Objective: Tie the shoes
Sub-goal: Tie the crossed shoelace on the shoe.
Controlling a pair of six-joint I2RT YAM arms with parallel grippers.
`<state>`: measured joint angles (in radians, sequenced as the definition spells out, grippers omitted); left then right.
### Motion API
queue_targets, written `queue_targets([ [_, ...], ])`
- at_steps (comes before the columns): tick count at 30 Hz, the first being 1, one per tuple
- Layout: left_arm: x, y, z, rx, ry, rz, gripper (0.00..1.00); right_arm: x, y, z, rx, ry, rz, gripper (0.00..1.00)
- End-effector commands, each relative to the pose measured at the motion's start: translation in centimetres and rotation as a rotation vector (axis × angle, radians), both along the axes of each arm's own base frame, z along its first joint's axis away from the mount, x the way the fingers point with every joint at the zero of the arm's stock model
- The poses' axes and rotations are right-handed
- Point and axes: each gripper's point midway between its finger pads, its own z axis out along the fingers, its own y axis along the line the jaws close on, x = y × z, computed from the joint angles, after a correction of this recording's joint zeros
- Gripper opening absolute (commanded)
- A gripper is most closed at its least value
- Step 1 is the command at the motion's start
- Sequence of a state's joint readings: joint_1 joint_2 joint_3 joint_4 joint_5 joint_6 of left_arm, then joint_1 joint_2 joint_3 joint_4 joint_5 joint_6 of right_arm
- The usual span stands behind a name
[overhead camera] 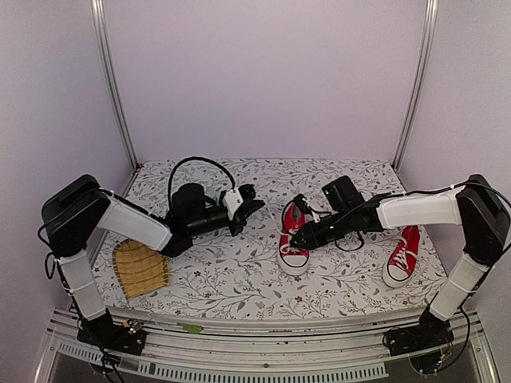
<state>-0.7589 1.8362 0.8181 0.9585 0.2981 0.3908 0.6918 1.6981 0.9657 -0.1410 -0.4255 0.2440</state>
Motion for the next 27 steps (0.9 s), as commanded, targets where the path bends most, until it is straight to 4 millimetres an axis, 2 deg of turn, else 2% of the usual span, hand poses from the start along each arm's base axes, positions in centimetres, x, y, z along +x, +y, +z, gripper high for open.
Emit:
queue_targets([
  [1, 0.5, 0.4, 0.0, -0.008, -0.009, 0.013, 0.0, -0.1, -0.6, 4.0, 0.019, -0.089, -0.004, 0.31],
  [4, 0.6, 0.5, -0.1, -0.004, -0.012, 0.016, 0.0, -0.5, -2.2, 2.8, -0.057, -0.08, -0.054, 0.24],
  [7, 0.6, 0.5, -0.1, -0.003, -0.011, 0.015, 0.0, -1.3, -2.2, 2.0, -0.09, -0.075, -0.08, 0.13],
  [11, 0.6, 0.5, -0.2, -0.003, -0.008, 0.016, 0.0, -1.7, -1.0, 0.9, -0.123, -0.068, -0.098, 0.15],
  [15, 0.6, 0.5, -0.1, -0.002, -0.009, 0.016, 0.0, -1.1, -0.1, -0.1, -0.156, -0.072, -0.1, 0.24],
  [17, 0.6, 0.6, -0.1, 0.0, -0.011, 0.019, 0.0, -0.6, -0.1, -0.8, -0.181, -0.072, -0.115, 0.25],
  [23, 0.6, 0.7, -0.2, 0.001, -0.009, 0.021, 0.0, 0.4, 0.2, -2.0, -0.216, -0.082, -0.126, 0.26],
  [27, 0.6, 0.7, -0.1, 0.002, -0.014, 0.024, 0.0, 0.6, 0.0, -2.8, -0.239, -0.069, -0.135, 0.2],
])
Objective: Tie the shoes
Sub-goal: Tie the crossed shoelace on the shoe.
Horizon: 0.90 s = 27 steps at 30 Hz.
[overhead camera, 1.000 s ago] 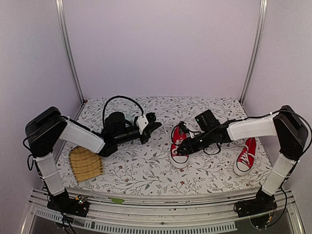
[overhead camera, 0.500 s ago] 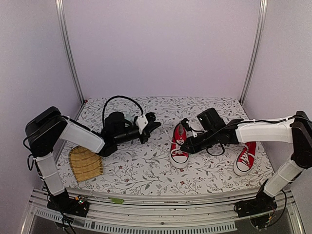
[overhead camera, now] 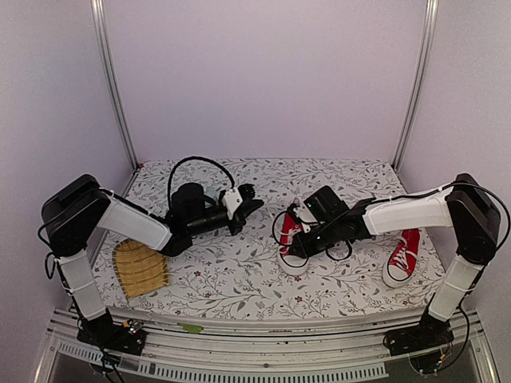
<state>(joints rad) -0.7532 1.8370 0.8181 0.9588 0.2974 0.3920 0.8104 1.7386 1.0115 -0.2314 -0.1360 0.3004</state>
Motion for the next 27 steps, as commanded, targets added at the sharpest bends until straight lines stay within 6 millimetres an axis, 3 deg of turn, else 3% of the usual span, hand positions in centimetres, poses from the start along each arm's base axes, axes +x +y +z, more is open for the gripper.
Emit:
queue_targets([
  [1, 0.5, 0.5, -0.1, 0.002, -0.016, 0.02, 0.0, 0.9, -0.1, -0.6, -0.033, -0.008, -0.035, 0.13],
  [4, 0.4, 0.6, 0.0, 0.006, -0.025, 0.022, 0.0, 0.9, -0.5, -0.4, -0.048, -0.011, -0.041, 0.01],
  [17, 0.9, 1.6, -0.9, 0.035, -0.005, 0.059, 0.0, -1.5, -3.6, 5.2, -0.045, -0.028, -0.047, 0.01],
  [22, 2.0, 2.9, -0.9, 0.05, 0.033, 0.131, 0.0, -1.9, -7.6, 4.8, -0.069, -0.004, -0.117, 0.01],
  [27, 4.6, 5.5, -1.6, 0.084, 0.1, 0.302, 0.0, 1.6, -12.5, 5.3, -0.051, -0.054, -0.256, 0.01],
])
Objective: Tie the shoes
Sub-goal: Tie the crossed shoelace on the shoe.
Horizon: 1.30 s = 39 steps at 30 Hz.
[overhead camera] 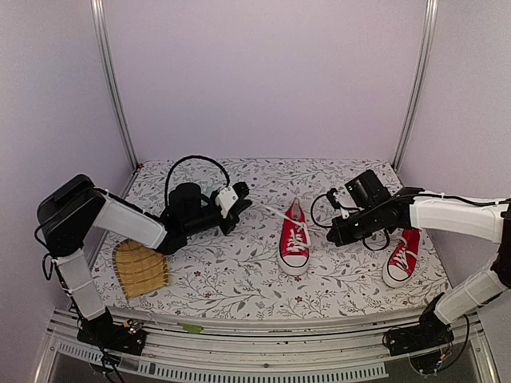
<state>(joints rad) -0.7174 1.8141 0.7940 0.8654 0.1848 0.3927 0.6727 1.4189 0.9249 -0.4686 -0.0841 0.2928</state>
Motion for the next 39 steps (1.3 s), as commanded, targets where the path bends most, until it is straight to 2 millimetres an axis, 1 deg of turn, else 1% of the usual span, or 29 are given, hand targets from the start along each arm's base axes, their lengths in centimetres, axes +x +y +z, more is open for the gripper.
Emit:
queue_targets([
  [1, 2.4, 3.0, 0.5, 0.018, 0.035, 0.17, 0.0, 2.6, -4.6, 0.1, -0.004, -0.043, -0.121, 0.01],
  [2, 2.3, 3.3, 0.3, 0.021, 0.037, 0.172, 0.0, 3.4, -5.4, 0.4, -0.002, -0.065, -0.153, 0.01],
  [4, 2.4, 3.8, 0.0, 0.038, 0.034, 0.183, 0.0, 5.1, -6.8, 1.7, 0.008, -0.12, -0.211, 0.01],
  [6, 3.1, 4.7, -0.2, 0.056, 0.034, 0.227, 0.0, 6.3, -8.0, 2.7, 0.031, -0.166, -0.254, 0.01],
  [7, 3.6, 5.2, -0.1, 0.061, 0.034, 0.248, 0.0, 6.8, -9.0, 2.7, 0.026, -0.178, -0.283, 0.01],
  [10, 4.2, 6.2, 0.3, 0.062, 0.034, 0.277, 0.0, 8.3, -12.8, 1.9, 0.011, -0.206, -0.372, 0.01],
  [12, 4.5, 6.7, 0.1, 0.074, 0.043, 0.292, 0.0, 8.8, -15.3, 1.0, 0.005, -0.205, -0.421, 0.01],
  [16, 4.5, 7.8, -0.4, 0.115, 0.037, 0.33, 0.0, 9.2, -19.1, -0.1, 0.009, -0.202, -0.501, 0.01],
  [19, 4.6, 8.9, -0.1, 0.117, 0.036, 0.359, 0.0, 9.2, -19.9, -0.5, 0.097, -0.19, -0.528, 0.01],
  [23, 4.6, 10.2, -0.6, 0.135, 0.051, 0.391, 0.0, 9.1, -20.8, -1.6, 0.126, -0.156, -0.57, 0.01],
  [26, 5.0, 10.9, -0.4, 0.141, 0.049, 0.416, 0.0, 8.6, -22.5, -2.0, 0.192, -0.149, -0.647, 0.01],
  [27, 5.1, 11.0, -0.2, 0.142, 0.044, 0.423, 0.0, 8.4, -22.9, -2.1, 0.228, -0.142, -0.675, 0.01],
  [29, 5.2, 10.9, -0.2, 0.147, 0.053, 0.417, 0.0, 8.2, -23.2, -2.5, 0.248, -0.126, -0.696, 0.01],
  [33, 5.4, 11.1, -1.2, 0.185, 0.071, 0.428, 0.0, 7.7, -23.5, -3.6, 0.26, -0.084, -0.716, 0.01],
  [36, 5.5, 11.5, -2.2, 0.259, 0.052, 0.432, 0.0, 7.5, -24.1, -4.1, 0.275, -0.068, -0.74, 0.01],
  [39, 6.1, 12.1, -2.4, 0.306, 0.028, 0.463, 0.0, 7.2, -24.8, -4.6, 0.318, -0.045, -0.76, 0.01],
])
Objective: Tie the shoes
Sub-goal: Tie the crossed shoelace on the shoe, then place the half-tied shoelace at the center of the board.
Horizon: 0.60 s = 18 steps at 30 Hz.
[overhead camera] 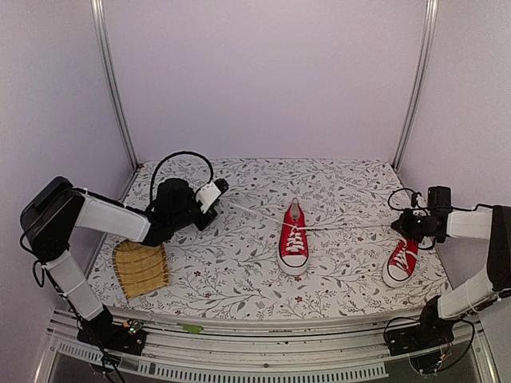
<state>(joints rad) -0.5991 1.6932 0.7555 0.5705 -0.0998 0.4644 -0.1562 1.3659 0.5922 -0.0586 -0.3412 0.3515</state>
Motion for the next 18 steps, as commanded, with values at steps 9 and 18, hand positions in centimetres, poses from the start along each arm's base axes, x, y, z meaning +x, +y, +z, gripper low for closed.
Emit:
queue_targets([
  [9, 2.2, 2.7, -0.9, 0.138, -0.029, 0.11, 0.0, 0.1, -2.0, -1.0, 0.089, 0.003, -0.05, 0.01],
  [18, -3.2, -9.4, -3.9, 0.108, 0.094, -0.282, 0.0, 3.2, 13.7, -1.1, 0.029, 0.058, 0.369, 0.01],
])
